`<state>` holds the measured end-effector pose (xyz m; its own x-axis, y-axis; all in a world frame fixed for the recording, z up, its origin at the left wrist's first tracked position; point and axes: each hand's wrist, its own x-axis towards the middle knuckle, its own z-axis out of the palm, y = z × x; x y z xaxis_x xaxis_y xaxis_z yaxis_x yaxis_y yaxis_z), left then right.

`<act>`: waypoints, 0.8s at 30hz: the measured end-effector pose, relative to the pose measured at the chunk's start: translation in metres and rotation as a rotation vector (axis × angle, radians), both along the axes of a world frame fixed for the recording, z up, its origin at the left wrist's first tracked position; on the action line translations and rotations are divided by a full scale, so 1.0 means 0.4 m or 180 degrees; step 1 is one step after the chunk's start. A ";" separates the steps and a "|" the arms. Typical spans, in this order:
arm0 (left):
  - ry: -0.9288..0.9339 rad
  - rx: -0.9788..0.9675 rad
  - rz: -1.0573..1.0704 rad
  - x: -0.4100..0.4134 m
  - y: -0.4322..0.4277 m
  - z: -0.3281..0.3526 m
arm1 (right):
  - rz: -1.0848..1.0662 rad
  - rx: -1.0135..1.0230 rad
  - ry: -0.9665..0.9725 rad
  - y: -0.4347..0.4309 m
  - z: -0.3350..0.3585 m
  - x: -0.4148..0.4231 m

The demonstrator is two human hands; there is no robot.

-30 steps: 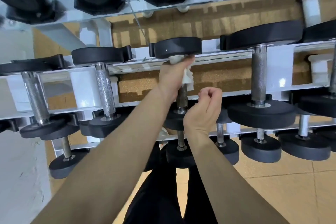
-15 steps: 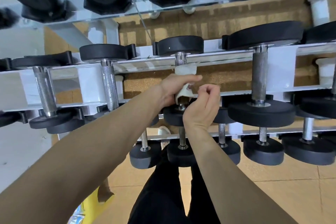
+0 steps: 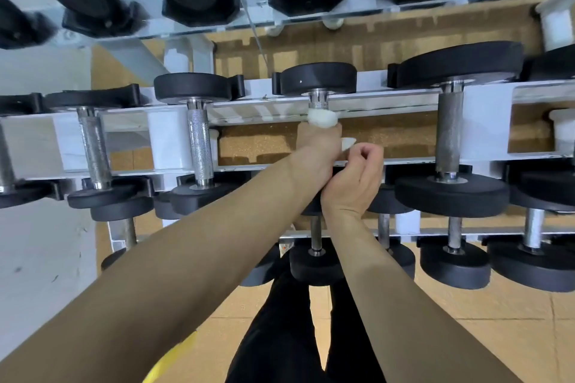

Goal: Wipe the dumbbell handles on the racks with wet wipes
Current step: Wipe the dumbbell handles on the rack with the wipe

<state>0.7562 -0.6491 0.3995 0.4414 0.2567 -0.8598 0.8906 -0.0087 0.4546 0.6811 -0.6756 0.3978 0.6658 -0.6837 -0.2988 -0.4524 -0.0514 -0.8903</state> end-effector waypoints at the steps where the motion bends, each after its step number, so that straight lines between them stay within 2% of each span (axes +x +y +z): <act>1: 0.0110 -0.0104 -0.0300 -0.014 0.015 -0.004 | -0.0011 0.0019 0.0000 -0.001 -0.001 -0.002; 4: 0.0097 -0.0270 -0.1218 -0.043 0.079 0.009 | -0.0035 0.0096 -0.0042 -0.001 0.004 -0.005; 7: -0.0069 -0.0085 -0.1816 -0.064 0.142 0.060 | 0.0000 0.0246 -0.0027 -0.001 0.014 -0.003; 9: -0.0099 -0.0200 -0.1650 -0.077 0.191 0.092 | 0.0174 0.0335 0.0037 -0.010 0.020 -0.006; 14: -0.0282 -0.1828 -0.0603 -0.125 0.255 0.181 | 0.1503 0.0820 0.0292 -0.057 0.063 -0.008; 18: -0.0475 -0.2389 -0.0404 -0.153 0.249 0.162 | 0.2168 0.1495 0.0433 -0.126 0.113 0.017; 19: -0.0525 -0.2225 -0.0406 -0.153 0.246 0.143 | 0.2218 0.1520 0.0483 -0.146 0.119 0.024; 20: -0.0581 -0.1800 -0.0416 -0.149 0.239 0.122 | 0.2237 0.1383 0.0526 -0.164 0.116 0.032; 23: -0.0779 0.0013 -0.0200 -0.125 0.232 0.052 | 0.2381 0.0620 0.0768 -0.194 0.088 0.060; 24: -0.0871 0.0406 -0.0103 -0.119 0.237 0.030 | 0.2433 0.0369 0.0855 -0.196 0.076 0.069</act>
<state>0.7085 -0.5541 0.4114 0.6619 0.3370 -0.6696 0.7336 -0.1075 0.6711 0.7086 -0.7540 0.4284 0.8312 -0.0248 -0.5554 -0.5283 -0.3463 -0.7752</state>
